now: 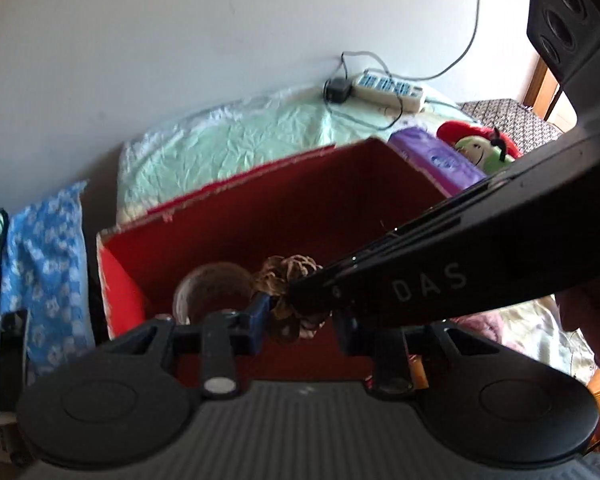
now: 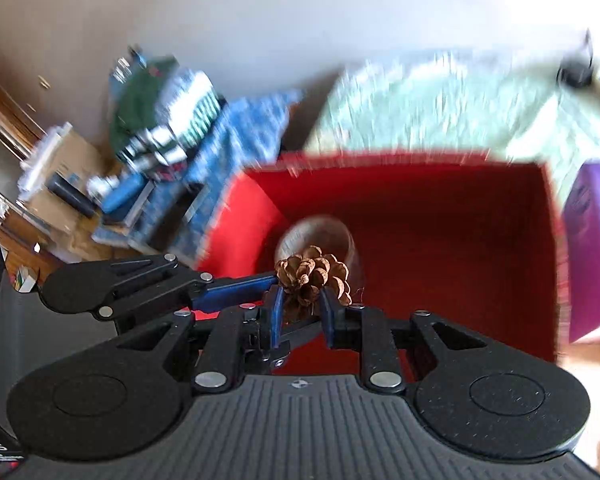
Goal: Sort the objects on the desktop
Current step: 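Carry the pine cone over the red box and release it inside, then lower the right gripper and grasp the orange gourd by its neck, then lift the gourd with the right gripper and place it inside the red box, then move the right gripper back out toward the red gift box, then grasp the red gift box with the right gripper and lift it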
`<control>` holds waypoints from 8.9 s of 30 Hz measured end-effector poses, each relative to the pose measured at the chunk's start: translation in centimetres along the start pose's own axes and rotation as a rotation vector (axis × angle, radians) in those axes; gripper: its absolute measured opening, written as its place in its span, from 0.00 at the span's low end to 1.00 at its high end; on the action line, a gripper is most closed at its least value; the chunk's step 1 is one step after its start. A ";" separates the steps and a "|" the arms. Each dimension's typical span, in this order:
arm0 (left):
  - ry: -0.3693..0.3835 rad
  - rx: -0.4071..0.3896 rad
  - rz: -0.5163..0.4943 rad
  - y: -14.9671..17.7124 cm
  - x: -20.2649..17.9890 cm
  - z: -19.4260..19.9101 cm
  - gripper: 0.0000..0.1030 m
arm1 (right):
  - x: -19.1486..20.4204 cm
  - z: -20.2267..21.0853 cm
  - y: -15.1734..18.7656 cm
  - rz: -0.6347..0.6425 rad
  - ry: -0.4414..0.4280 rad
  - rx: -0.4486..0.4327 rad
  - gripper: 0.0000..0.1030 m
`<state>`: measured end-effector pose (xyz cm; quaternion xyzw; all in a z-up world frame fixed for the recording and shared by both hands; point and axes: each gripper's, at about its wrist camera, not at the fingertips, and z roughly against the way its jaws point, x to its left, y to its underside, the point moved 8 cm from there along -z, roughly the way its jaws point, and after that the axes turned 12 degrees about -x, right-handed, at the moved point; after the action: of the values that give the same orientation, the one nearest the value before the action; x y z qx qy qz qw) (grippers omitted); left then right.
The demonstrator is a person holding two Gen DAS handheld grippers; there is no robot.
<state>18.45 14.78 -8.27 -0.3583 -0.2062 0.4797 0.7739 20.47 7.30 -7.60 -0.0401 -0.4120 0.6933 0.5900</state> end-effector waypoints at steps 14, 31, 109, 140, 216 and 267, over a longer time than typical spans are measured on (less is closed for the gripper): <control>-0.071 0.191 0.093 2.1 3.1 -1.7 0.45 | 1.4 -9.2 2.3 -0.063 -0.027 0.287 0.22; -0.101 0.108 0.064 1.0 3.0 -0.6 0.49 | 0.2 -8.0 1.5 -0.118 -0.087 0.219 0.27; -0.083 0.125 0.146 11.6 -15.1 -0.5 0.38 | -7.7 1.9 13.6 -0.010 0.043 0.076 0.54; -0.134 -0.136 -0.043 -5.1 -12.6 6.6 0.38 | -3.2 10.1 0.7 -0.051 -0.232 -0.254 0.51; -0.222 0.109 0.347 16.4 4.2 11.2 0.45 | 1.6 2.6 12.7 0.052 -0.210 0.084 0.42; 0.090 -0.205 0.348 10.4 -1.8 11.8 0.67 | -4.4 7.8 14.0 -0.063 -0.075 -0.066 0.37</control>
<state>3.58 20.33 -8.30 -0.4864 -0.1541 0.5663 0.6473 6.52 -0.01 -13.01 -0.0205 -0.4575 0.6613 0.5941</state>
